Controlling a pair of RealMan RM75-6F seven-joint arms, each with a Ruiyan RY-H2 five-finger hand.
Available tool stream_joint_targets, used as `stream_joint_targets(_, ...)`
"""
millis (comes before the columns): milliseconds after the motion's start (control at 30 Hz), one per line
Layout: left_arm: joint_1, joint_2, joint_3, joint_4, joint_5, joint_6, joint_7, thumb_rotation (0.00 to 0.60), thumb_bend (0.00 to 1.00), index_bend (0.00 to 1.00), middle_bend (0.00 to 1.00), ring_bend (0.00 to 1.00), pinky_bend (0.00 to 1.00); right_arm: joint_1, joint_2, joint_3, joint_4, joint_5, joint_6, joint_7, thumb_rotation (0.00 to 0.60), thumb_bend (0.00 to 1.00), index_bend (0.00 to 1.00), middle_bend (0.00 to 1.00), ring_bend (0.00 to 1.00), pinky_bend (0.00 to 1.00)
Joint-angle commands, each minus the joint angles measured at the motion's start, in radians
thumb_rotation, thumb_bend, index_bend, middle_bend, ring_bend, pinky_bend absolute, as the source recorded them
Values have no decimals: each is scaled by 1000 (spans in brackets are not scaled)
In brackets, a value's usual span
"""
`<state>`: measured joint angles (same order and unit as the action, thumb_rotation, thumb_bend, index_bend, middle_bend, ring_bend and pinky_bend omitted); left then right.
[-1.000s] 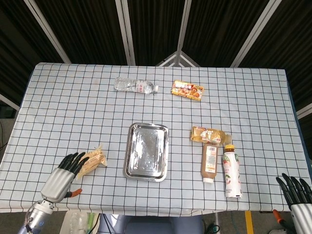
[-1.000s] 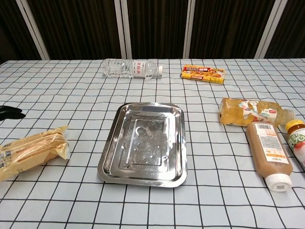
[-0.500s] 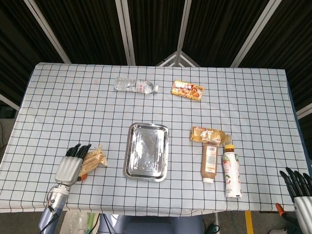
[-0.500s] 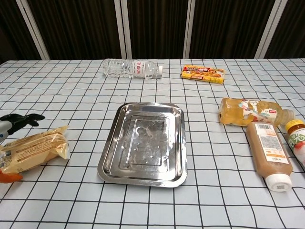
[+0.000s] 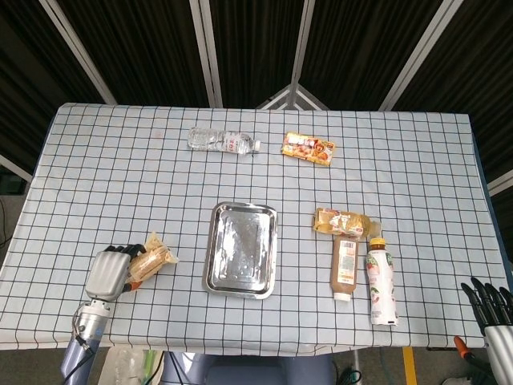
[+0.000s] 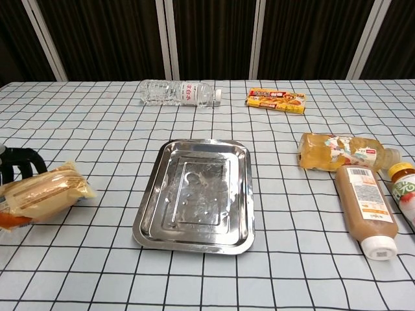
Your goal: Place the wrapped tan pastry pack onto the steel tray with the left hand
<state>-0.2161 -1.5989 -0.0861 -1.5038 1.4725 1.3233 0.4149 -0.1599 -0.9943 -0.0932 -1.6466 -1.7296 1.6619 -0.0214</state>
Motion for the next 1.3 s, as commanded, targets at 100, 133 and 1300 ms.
stream_joint_targets(100, -44, -2, -8, -59, 74, 22, 44, 600, 291, 377, 624, 537, 494, 0, -1, -5, -4, -4, -4, -5, 600, 323, 0, 0, 0, 0)
stream_joint_targets(133, -61, -8, -20, -75, 89, 22, 78, 600, 289, 378, 626, 540, 499, -1, 0, -7, -4, -6, -3, -4, 600, 323, 0, 0, 0, 0)
stream_joint_targets(1300, -289, -179, -33, -75, 0, -125, 130, 600, 35, 0, 0, 0, 120, 10, 16, 3, 1, 44, -30, 40, 600, 323, 0, 0, 0, 0)
